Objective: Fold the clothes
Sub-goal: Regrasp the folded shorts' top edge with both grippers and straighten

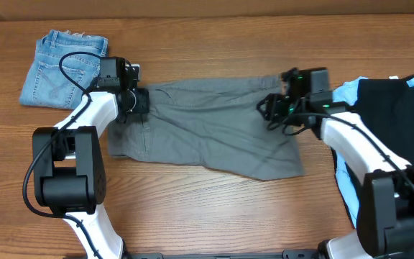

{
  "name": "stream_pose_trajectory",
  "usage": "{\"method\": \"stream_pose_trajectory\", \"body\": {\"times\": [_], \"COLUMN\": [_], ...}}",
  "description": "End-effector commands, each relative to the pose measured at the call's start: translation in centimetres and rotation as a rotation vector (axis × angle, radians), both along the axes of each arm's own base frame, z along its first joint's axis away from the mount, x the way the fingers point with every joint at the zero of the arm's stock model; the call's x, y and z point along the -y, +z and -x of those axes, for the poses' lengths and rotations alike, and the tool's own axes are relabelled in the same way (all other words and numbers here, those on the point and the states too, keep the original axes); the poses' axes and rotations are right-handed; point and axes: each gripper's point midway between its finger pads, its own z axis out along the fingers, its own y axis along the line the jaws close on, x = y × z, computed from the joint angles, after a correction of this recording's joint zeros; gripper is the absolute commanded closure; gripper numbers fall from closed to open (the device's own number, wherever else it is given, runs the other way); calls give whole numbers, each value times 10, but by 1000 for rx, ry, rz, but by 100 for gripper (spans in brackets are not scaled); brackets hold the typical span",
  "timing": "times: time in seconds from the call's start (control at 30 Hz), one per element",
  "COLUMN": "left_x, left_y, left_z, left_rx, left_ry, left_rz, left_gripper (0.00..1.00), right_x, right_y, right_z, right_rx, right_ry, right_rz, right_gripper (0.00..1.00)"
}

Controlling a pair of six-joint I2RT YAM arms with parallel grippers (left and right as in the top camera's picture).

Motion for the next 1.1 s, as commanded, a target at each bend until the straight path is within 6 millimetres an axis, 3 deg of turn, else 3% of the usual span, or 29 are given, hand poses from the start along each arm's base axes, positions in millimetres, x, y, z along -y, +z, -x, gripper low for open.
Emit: {"method": "stream_pose_trajectory", "body": {"times": [0.0, 0.17, 0.3, 0.47, 0.6, 0.7, 0.8, 0.97, 1.0, 1.07], "left_x": [15, 28, 42, 49, 28, 10, 5, 41, 53, 61], "left_y": [33, 68, 87, 77, 61, 54, 52, 64, 68, 66], "left_z": [-12, -10, 2, 27, 47, 59, 69, 77, 82, 87], "left_rx": [71, 127, 134, 41, -71, -136, -178, -183, -183, -201], "left_ry": [-44, -89, -170, -225, -170, -114, -94, -187, -237, -269], "left_rz": [101, 160, 195, 160, 51, 12, 53, 271, 310, 291], "left_gripper": [43, 34, 32, 32, 29, 28, 29, 28, 28, 31], "right_x": [1, 25, 41, 63, 89, 88, 81, 54, 41, 26], "right_y": [-23, -43, -45, -48, -51, -38, -10, 39, 48, 52], "right_z": [-5, -32, -58, -81, -83, -78, -65, -20, -1, 23], "right_rx": [-2, -2, 37, 101, 91, 94, 112, 106, 79, 24], "right_ry": [-15, -209, -331, -434, -525, -450, -348, -171, -120, -61], "right_rz": [102, 125, 59, 48, 69, 40, 23, 14, 0, -13], "right_gripper": [65, 80, 83, 83, 83, 79, 73, 69, 69, 70]}}
